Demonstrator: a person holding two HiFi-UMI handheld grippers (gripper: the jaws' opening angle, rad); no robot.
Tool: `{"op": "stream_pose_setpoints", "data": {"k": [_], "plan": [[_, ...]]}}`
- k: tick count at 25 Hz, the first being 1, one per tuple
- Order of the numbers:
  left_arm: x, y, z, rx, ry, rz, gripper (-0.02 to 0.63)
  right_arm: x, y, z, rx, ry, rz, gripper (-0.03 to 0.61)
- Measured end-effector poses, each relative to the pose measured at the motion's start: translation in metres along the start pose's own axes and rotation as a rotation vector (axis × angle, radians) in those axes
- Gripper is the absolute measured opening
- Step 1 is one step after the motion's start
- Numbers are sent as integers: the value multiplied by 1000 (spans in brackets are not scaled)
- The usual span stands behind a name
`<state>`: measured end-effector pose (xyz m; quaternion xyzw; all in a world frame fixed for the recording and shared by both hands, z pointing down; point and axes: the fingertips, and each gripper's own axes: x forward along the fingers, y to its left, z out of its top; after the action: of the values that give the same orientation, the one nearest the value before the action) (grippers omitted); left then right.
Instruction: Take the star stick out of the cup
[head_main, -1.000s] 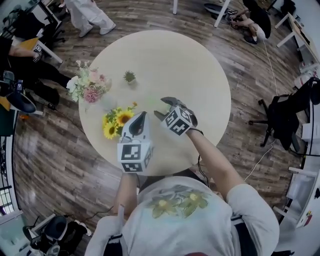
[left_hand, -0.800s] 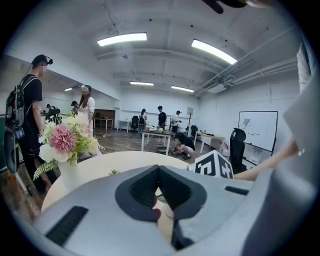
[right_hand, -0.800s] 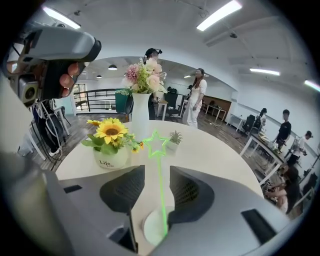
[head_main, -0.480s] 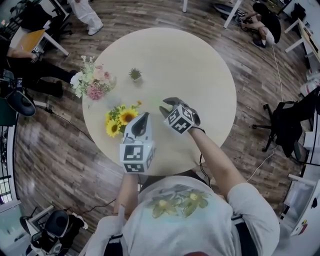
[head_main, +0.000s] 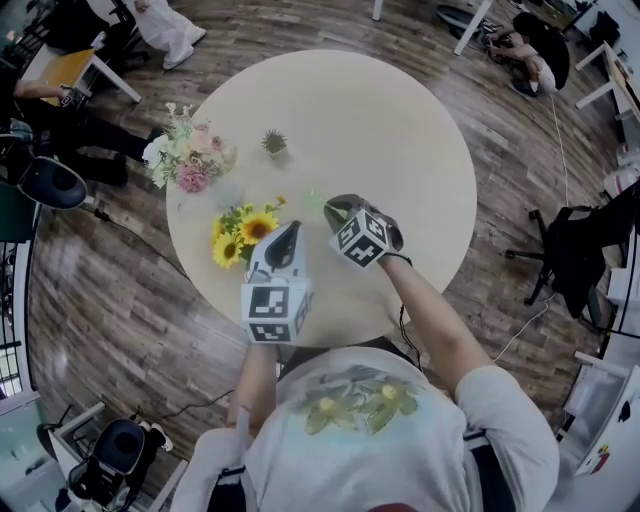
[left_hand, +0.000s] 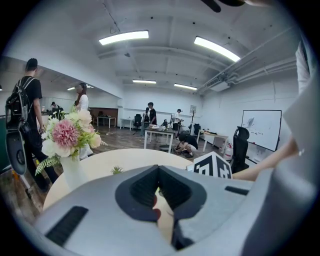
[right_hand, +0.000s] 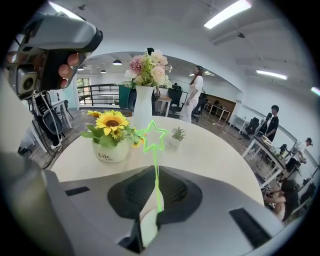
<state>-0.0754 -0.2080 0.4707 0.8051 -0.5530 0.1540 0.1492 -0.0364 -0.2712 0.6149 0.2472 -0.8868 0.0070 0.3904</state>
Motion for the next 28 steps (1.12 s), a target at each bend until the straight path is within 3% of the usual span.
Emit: {"op": "stream_pose_setpoints", "data": {"k": [28], "plan": [[-2, -4, 4, 11, -9, -11, 0, -15, -4, 4, 11, -12, 2, 20]]}}
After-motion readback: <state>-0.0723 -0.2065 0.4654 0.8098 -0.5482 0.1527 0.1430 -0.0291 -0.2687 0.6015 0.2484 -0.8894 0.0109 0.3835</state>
